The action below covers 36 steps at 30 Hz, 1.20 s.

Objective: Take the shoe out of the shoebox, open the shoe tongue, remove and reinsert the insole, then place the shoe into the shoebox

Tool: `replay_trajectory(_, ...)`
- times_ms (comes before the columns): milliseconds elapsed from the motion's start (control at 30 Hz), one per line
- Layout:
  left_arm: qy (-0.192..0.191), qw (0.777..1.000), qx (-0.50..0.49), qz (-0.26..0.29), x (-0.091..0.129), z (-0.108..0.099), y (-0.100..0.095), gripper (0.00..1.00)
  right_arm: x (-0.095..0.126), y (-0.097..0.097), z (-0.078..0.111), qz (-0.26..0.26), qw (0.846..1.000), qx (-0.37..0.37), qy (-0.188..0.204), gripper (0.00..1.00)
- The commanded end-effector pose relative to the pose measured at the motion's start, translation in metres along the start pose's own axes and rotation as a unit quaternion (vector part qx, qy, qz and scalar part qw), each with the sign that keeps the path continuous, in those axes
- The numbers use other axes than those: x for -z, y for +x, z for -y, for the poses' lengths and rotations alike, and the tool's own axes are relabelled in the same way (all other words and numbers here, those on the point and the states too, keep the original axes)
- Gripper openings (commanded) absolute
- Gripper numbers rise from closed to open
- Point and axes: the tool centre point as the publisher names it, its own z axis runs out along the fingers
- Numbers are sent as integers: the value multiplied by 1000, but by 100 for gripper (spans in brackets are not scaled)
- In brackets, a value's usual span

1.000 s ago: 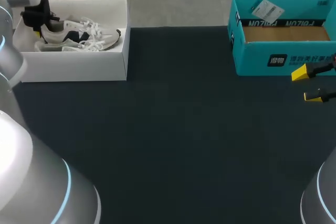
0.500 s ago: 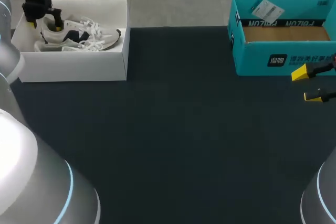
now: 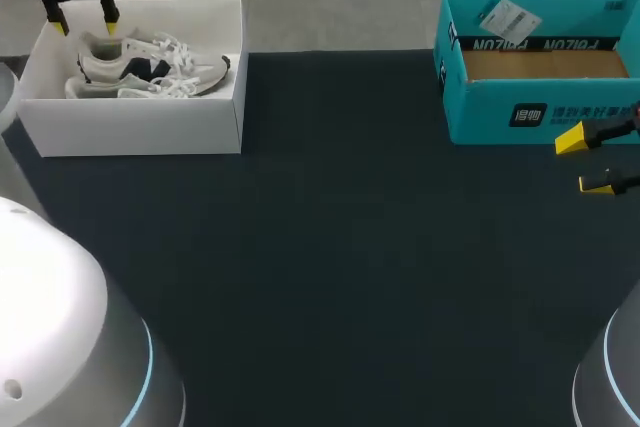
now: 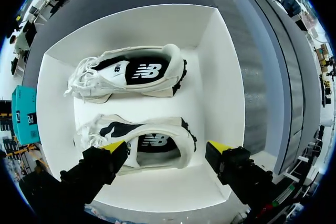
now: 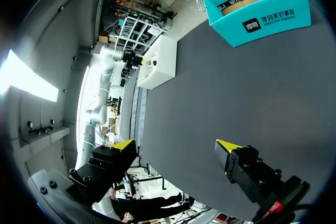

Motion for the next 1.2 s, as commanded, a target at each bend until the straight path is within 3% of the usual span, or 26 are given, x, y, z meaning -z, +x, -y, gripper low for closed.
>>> replay_trajectory(33, -34, 999, 0, -3, 15, 28, -1, 100, 0, 0, 1, 1, 1000, -1, -1, 100)
replay_trajectory(467, -34, 999, 0, -3, 15, 28, -1, 100, 0, 0, 1, 1, 1000, -1, -1, 100)
replay_trajectory(567, -54, 999, 8, 1, 20, 46, -2, 100, 0, 0, 1, 1, 1000, -1, -1, 100)
replay_trajectory(900, -53, 998, 21, -30, 11, 99, 8, 100, 0, 0, 1, 1, 1000, -1, -1, 100)
replay_trajectory(1200, -61, 997, 26, -45, -8, 123, -1, 100, 0, 0, 1, 1, 1000, -1, -1, 100)
